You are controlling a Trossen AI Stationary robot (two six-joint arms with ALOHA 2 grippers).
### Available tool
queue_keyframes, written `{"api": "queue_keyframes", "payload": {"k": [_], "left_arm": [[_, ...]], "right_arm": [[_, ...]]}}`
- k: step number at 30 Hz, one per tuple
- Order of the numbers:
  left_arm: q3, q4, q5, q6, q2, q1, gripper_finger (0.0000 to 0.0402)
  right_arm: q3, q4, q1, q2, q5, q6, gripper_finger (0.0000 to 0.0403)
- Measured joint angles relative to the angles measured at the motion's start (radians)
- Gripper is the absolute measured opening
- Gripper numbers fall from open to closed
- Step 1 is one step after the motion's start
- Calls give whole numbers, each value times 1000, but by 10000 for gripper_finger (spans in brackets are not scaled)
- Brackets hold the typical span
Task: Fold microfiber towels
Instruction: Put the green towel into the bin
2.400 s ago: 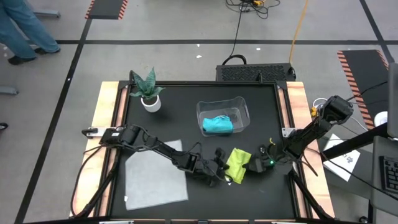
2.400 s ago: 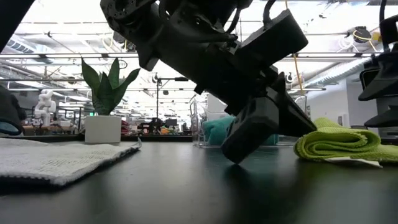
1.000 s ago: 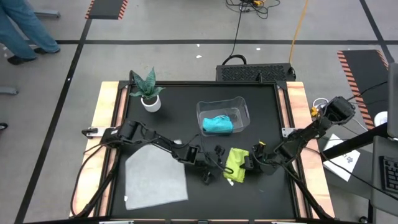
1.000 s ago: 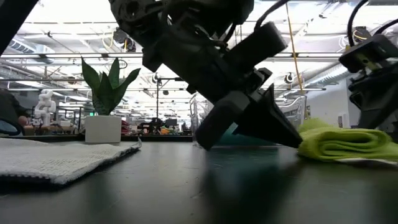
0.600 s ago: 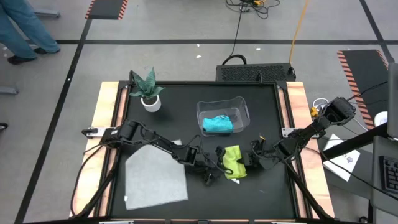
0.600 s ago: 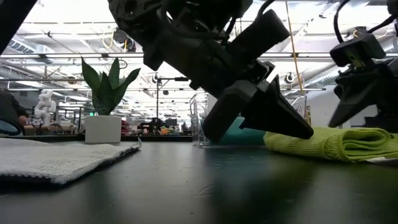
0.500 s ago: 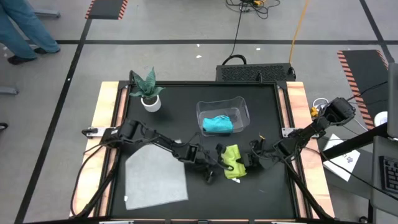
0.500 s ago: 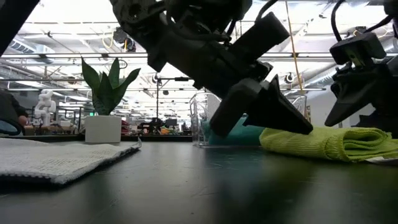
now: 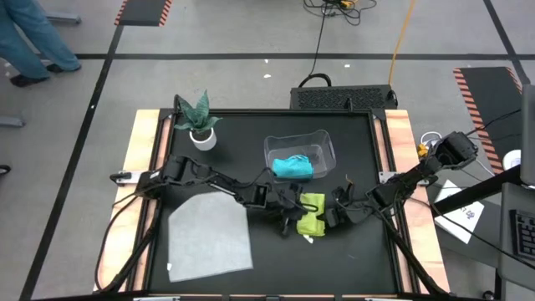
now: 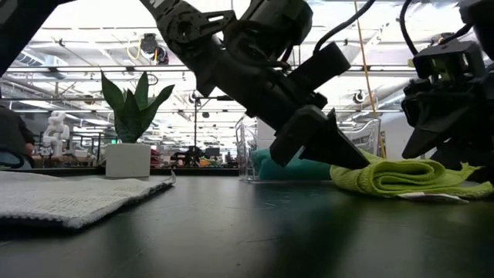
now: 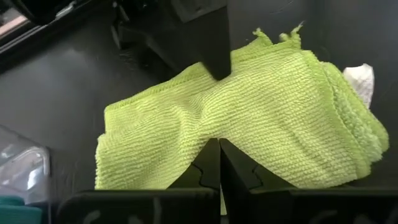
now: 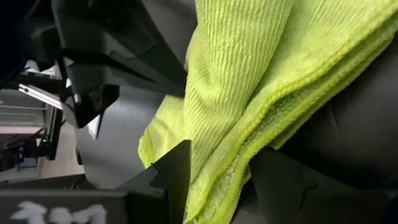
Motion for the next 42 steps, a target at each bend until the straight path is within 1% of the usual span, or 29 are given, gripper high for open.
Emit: {"api": "queue_keyframes", "payload": {"k": [4,7,12,14,17,21,24,26,28,32,33,38,40,42], "left_arm": [[20,-19,19,4,0,-4,1],[21,-19,17,9,0,-8,1],[24,-2,3,9,16,1,1],[22,-18,1,5,28,7,1],[41,-8,2,-3,61,15,1],[45,-4,2,2,74,15,0],[44,8,-1,13,75,5,1],[44,9,-15,35,76,-3,0],[50,2,-46,53,77,-14,2],[51,-6,-134,96,66,-39,7],[51,-18,-148,105,56,-46,6],[49,-100,-215,133,-26,-87,4],[51,-144,-248,127,-65,-104,9],[51,-211,-281,107,-96,-118,12]], "right_arm": [[0,2,-34,3,-4,-39,153],[0,44,-67,22,-38,-78,153],[8,146,-102,105,-81,-117,153],[28,159,-111,148,-108,-142,153],[75,144,-123,205,-144,-195,153],[135,27,-138,224,-156,-210,148],[144,-6,-146,226,-156,-214,131],[144,-13,-146,227,-156,-220,112],[143,-18,-146,228,-155,-238,86],[143,-17,-140,229,-151,-302,20],[143,-15,-138,229,-146,-318,12],[141,30,-130,232,-104,-390,13],[140,67,-125,235,-81,-425,7],[137,114,-126,237,-81,-464,5]]}}
